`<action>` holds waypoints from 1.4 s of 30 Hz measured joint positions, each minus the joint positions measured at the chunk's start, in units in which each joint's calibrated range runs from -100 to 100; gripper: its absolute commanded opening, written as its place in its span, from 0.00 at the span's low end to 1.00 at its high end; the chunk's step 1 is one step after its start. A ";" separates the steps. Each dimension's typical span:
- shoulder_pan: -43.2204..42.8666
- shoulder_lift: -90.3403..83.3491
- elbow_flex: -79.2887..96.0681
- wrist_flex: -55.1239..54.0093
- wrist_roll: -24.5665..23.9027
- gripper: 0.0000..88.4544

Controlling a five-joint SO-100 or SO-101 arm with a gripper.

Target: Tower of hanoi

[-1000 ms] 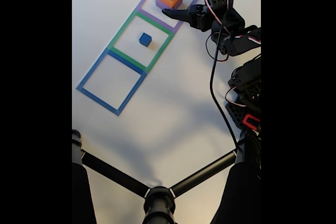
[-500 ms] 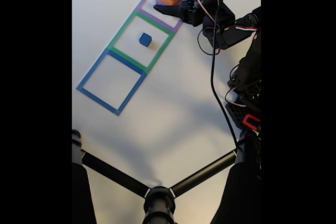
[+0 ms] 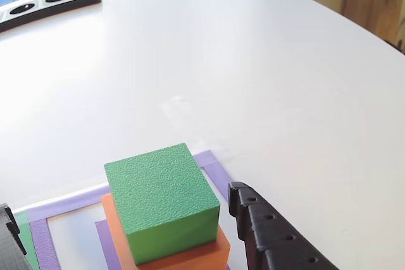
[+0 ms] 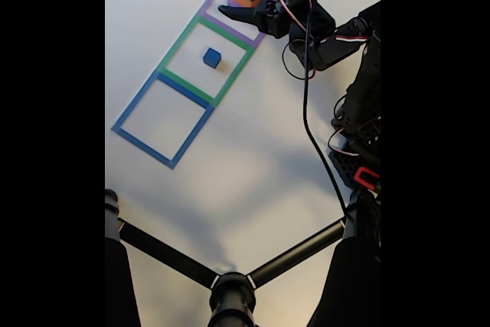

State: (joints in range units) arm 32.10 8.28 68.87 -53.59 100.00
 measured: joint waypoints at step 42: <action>-2.40 0.00 0.00 -0.32 0.00 0.08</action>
State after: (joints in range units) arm 29.71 8.28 68.87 -53.91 100.00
